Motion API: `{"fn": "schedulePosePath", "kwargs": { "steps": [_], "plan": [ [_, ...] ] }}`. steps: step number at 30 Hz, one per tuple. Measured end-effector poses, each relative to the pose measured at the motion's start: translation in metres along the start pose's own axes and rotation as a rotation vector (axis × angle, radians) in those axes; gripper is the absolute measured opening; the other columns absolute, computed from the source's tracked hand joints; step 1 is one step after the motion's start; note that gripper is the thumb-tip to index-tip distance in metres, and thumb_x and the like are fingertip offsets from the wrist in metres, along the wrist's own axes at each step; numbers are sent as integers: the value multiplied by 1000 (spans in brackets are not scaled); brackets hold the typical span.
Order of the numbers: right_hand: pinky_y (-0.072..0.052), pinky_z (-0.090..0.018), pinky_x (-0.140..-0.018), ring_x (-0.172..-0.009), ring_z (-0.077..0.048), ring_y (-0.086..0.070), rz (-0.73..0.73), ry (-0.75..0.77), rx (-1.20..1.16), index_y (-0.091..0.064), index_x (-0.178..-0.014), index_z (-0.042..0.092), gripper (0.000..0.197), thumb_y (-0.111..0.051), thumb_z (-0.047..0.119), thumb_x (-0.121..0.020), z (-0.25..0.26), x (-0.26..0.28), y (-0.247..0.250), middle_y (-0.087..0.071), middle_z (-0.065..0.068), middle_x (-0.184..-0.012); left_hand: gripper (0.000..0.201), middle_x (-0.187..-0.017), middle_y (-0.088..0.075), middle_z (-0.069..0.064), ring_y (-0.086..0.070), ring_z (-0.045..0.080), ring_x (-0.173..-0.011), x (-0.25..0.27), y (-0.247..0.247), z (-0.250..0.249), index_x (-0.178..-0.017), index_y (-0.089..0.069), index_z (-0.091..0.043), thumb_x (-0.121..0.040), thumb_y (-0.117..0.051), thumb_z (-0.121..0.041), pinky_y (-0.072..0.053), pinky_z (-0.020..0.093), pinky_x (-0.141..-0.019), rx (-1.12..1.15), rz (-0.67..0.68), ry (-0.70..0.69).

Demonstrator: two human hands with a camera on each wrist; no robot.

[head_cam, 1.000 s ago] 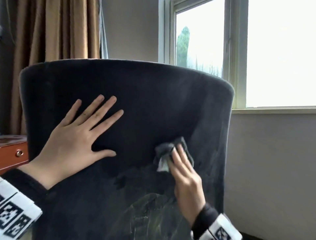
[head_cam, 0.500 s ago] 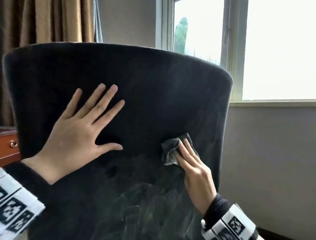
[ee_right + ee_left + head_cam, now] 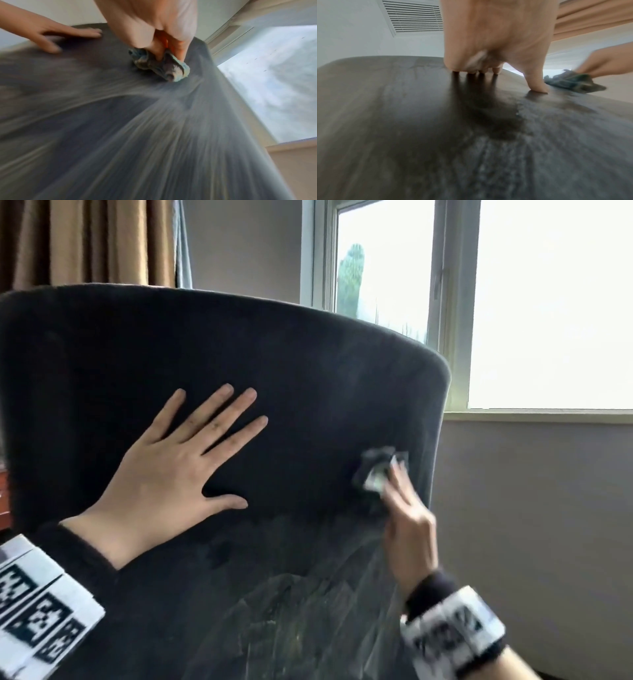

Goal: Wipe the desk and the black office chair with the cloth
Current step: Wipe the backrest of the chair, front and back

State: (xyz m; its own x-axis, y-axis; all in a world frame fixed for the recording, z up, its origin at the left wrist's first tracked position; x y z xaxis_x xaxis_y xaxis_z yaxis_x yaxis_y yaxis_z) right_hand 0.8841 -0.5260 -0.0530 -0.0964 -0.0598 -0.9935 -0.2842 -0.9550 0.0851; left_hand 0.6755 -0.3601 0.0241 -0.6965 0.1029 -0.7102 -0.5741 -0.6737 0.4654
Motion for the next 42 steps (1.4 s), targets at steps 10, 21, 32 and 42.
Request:
{"fn": "schedulePosePath", "kwargs": {
  "steps": [10,21,32,42],
  "plan": [
    [-31,-27,-107,-124,-42,-44,-45,-180,5,-56,-125,-4,66,-36,-21,-65,-12,16,-11,-48,-24,-135,88,-160,-8,0,-6,17,-148,0,-1,-3,-151,-21,-23,-75,-33,-67,-1,43,-120,17,-27,2],
    [-31,-15,-101,-117,-42,-52,-98,-366,44,-57,-126,-2,63,-38,-16,-68,-22,15,-14,-47,-19,-136,94,-160,-10,-1,-9,17,-147,-1,2,-6,-150,-24,-23,-71,-55,-61,-3,44,-119,22,-102,-14],
    [-42,-35,-90,-111,-40,-57,-114,-462,75,-60,-124,4,57,-31,4,-75,-38,-50,-2,-55,-18,-132,89,-160,-12,-1,-10,18,-147,-1,0,-6,-150,-26,-22,-73,-46,-61,-3,44,-119,37,-86,-4],
    [-36,-23,-99,-122,-38,-51,-109,-240,-9,-64,-115,-2,54,-35,-10,-71,-18,-66,2,-51,-18,-135,91,-160,-13,0,-9,19,-147,4,0,-8,-149,-27,-21,-71,-57,-58,-4,46,-119,62,-140,-5]
  ]
}}
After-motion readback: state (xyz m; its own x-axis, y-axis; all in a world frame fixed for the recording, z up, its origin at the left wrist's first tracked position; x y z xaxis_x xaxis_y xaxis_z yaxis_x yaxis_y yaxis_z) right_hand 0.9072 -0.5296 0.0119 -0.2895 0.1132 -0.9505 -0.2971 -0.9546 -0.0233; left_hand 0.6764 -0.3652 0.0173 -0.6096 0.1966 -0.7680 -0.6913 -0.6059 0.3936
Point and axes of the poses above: each hand's wrist, its own x-axis away from the middle knuckle, its own y-axis out of the back of the hand, z = x × y, the point moved 5 cm from there along -x, towards the middle knuckle
